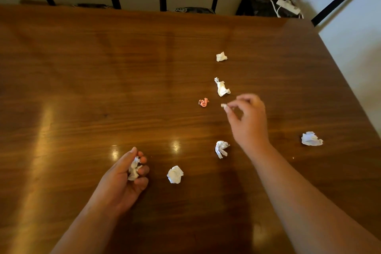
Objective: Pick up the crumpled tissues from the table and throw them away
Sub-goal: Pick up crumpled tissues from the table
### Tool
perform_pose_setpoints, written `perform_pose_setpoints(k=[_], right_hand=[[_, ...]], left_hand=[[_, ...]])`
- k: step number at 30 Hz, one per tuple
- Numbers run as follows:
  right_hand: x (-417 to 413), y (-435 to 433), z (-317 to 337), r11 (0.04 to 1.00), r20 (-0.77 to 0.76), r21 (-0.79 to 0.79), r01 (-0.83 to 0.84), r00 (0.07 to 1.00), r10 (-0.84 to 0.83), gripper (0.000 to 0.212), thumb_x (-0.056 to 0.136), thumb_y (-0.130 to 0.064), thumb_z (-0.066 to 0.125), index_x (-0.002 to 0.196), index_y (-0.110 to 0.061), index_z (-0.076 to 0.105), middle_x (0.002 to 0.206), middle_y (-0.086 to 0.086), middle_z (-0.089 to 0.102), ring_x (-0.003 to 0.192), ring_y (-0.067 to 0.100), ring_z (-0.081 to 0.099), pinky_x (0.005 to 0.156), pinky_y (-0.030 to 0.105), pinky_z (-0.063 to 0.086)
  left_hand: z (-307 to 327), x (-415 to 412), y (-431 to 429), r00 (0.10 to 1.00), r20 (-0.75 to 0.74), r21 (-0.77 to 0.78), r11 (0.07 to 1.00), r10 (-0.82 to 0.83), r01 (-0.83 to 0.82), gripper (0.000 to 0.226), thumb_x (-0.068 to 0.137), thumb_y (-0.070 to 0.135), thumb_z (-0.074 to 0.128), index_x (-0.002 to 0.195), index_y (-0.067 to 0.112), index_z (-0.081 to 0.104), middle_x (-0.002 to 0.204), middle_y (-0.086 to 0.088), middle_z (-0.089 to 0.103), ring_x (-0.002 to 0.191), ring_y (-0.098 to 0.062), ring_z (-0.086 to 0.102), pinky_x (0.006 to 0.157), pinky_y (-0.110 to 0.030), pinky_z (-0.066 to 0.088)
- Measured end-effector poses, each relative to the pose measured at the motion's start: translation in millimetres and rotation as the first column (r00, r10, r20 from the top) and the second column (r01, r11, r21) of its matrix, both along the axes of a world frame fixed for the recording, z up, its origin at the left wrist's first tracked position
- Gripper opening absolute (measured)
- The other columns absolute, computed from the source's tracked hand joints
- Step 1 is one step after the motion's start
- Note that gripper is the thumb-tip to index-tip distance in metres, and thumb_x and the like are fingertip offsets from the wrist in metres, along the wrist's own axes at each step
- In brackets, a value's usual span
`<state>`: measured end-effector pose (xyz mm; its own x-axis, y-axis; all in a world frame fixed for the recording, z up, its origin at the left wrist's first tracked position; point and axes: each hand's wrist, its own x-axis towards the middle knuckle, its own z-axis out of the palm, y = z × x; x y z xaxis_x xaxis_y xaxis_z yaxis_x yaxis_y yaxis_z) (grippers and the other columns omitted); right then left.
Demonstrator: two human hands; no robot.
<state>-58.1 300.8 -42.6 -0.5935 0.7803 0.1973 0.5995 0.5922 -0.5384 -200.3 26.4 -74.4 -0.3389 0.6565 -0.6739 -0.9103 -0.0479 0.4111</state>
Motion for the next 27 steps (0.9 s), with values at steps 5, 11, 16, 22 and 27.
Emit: perform_pose_setpoints(k=[5, 11, 16, 22, 27], right_hand=[[-61, 62, -23, 0.991, 0.157, -0.135, -0.01, 0.987, 0.031, 0.005, 0.086, -0.02, 0.069, 0.088, -0.017, 0.072, 0.145, 0.002, 0.046, 0.134, 0.023, 0.038, 0.097, 0.031, 0.038], [-85, 84, -37, 0.974, 0.302, -0.226, -0.024, 0.949, 0.094, 0.01, 0.085, -0.016, 0.069, 0.076, -0.019, 0.069, 0.135, 0.002, 0.055, 0.127, 0.024, 0.048, 0.088, 0.031, 0.041], [-80, 77, -41, 0.984, 0.282, -0.174, -0.02, 0.957, 0.07, 0.013, 0.087, -0.012, 0.066, 0.096, -0.02, 0.061, 0.118, 0.005, 0.06, 0.099, 0.021, 0.059, 0.069, 0.025, 0.045], [-56, 51, -36, 0.95, 0.175, -0.3, 0.088, 0.984, -0.036, 0.028, 0.092, -0.011, 0.053, 0.117, -0.021, 0.061, 0.104, 0.004, 0.067, 0.08, 0.016, 0.061, 0.063, 0.027, 0.048], [-6, 1, -15, 0.495, -0.07, -0.848, 0.192, 0.883, -0.463, 0.026, 0.092, -0.018, 0.043, 0.073, -0.015, 0.06, 0.064, -0.001, 0.046, 0.045, 0.008, 0.034, 0.039, 0.023, 0.025]], left_hand=[[-1, -13, -5, 0.999, -0.031, -0.021, 1.0, 0.011, -0.011, 0.017, 0.084, 0.032, 0.061, 0.075, 0.019, 0.066, 0.068, 0.003, 0.056, 0.049, -0.006, 0.048, 0.035, -0.018, 0.038], [-5, -27, -23, 0.999, -0.007, -0.049, 0.998, 0.032, -0.032, 0.017, 0.085, 0.032, 0.06, 0.077, 0.017, 0.066, 0.069, 0.001, 0.057, 0.05, -0.007, 0.049, 0.036, -0.019, 0.039], [-8, -29, -33, 0.999, 0.018, -0.063, 0.998, 0.031, -0.029, 0.018, 0.087, 0.032, 0.059, 0.08, 0.017, 0.066, 0.071, 0.001, 0.057, 0.052, -0.007, 0.05, 0.037, -0.019, 0.04], [-4, -18, -40, 1.0, 0.009, -0.067, 0.998, 0.015, -0.015, 0.018, 0.086, 0.032, 0.061, 0.079, 0.017, 0.069, 0.071, 0.0, 0.057, 0.053, -0.008, 0.051, 0.038, -0.02, 0.041], [9, 5, -57, 1.0, -0.008, -0.085, 0.996, 0.022, -0.023, 0.018, 0.083, 0.032, 0.064, 0.078, 0.016, 0.069, 0.071, -0.001, 0.058, 0.053, -0.009, 0.051, 0.037, -0.021, 0.041]])
